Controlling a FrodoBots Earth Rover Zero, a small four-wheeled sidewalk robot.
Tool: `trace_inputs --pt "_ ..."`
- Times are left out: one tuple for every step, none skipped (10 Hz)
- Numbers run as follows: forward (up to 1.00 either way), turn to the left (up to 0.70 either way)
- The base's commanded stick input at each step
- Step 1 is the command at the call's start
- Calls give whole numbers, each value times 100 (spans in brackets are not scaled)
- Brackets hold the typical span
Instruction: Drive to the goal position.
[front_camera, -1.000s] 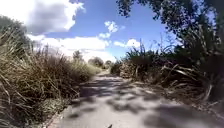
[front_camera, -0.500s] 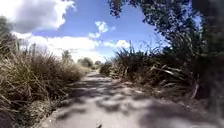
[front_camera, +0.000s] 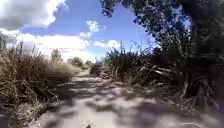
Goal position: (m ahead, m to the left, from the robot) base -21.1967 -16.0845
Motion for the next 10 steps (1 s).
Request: trace_inputs --pt "0 -70" --pt "0 -70" --pt "0 -70" --pt "0 -70" --pt "0 -70" --pt "0 -70" --pt "0 -70" --pt "0 -70" --pt "0 -70" --pt "0 -70"
